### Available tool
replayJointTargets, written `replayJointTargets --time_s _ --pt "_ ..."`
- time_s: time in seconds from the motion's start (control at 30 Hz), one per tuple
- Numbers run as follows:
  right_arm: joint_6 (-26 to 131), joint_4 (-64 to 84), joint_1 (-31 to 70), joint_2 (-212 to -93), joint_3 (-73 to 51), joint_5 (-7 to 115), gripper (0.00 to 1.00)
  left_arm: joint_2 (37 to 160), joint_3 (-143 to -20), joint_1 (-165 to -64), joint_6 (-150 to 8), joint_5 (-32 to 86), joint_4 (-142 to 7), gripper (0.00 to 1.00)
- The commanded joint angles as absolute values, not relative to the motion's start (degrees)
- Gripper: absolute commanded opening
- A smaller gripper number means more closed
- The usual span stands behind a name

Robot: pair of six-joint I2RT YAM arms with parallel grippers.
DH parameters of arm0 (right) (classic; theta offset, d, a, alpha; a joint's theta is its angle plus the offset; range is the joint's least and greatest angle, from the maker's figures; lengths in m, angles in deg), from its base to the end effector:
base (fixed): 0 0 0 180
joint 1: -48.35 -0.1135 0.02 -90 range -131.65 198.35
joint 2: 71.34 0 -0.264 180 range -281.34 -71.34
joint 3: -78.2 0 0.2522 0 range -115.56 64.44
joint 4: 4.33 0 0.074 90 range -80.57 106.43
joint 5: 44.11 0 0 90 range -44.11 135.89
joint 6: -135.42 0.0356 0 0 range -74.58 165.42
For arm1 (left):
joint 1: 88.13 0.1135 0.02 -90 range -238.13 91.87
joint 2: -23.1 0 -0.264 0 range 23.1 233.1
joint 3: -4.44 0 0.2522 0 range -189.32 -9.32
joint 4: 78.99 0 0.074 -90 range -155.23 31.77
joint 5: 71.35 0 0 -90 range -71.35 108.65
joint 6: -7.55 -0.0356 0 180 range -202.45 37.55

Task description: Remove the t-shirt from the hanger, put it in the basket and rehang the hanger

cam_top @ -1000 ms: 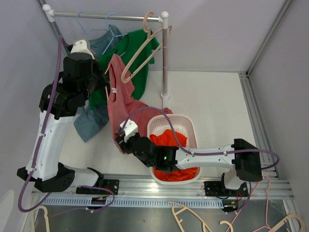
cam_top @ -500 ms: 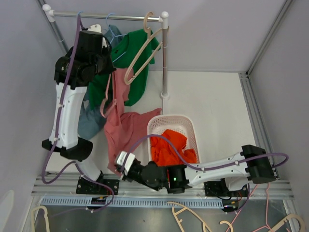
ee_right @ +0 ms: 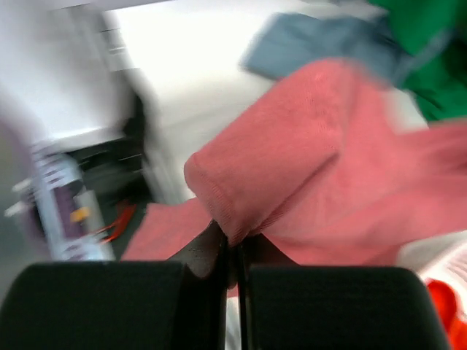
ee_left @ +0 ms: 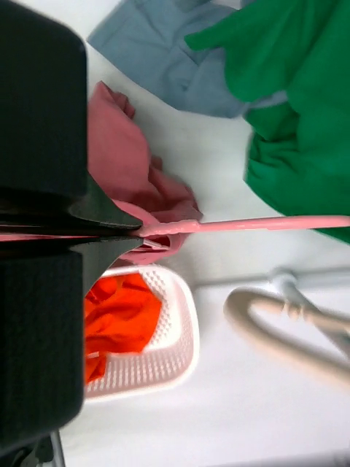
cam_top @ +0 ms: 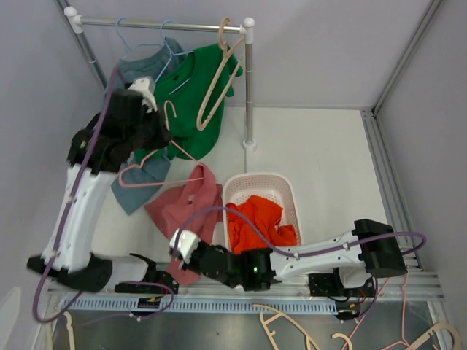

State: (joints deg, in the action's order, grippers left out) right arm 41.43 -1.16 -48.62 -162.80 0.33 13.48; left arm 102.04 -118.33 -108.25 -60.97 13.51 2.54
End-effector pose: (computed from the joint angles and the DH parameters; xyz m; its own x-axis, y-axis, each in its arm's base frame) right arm -0.0261 0.3711 0.2881 0.0976 -0.3139 -0.9444 -0.8957 0.3861 -0.2208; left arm 0.2245 -0.0788 0.4803 -0.6354 -0.1556 -0.7563 0.0466 0.9700 -0.2387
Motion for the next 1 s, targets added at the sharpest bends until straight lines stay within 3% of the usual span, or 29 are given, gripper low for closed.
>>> replayJointTargets --time_s 0.0,0.27,0.53,0.67,0.77,0.97 --pt "49.28 -0.59 -41.14 -159.94 -2.35 14.68 0.0 86.15 -109.39 -109.84 -59.25 15.93 -10.81 0.0" --pt "60.71 14.25 -24.1 -166.43 -14.03 16.78 0.0 59.07 -89.15 -109.93 -58.81 13.21 -19.34 0.01" --pt "58.18 19.95 -17.4 -170.22 -28.61 18.73 0.0 36.92 -75.78 -109.93 -59.86 4.79 -30.85 0.01" --pt "51.78 22.44 -17.22 -169.08 -42.13 17.15 0.0 33.21 -73.22 -109.93 -61.44 0.91 -34.55 0.01" --pt "44.93 17.71 -18.62 -164.7 -44.62 17.85 0.0 33.38 -73.13 -109.93 -61.88 -2.51 -35.16 0.01" --pt "32.52 12.95 -23.53 -160.64 -56.56 20.13 0.0 40.48 -73.65 -109.84 -60.4 -6.74 -33.77 0.01"
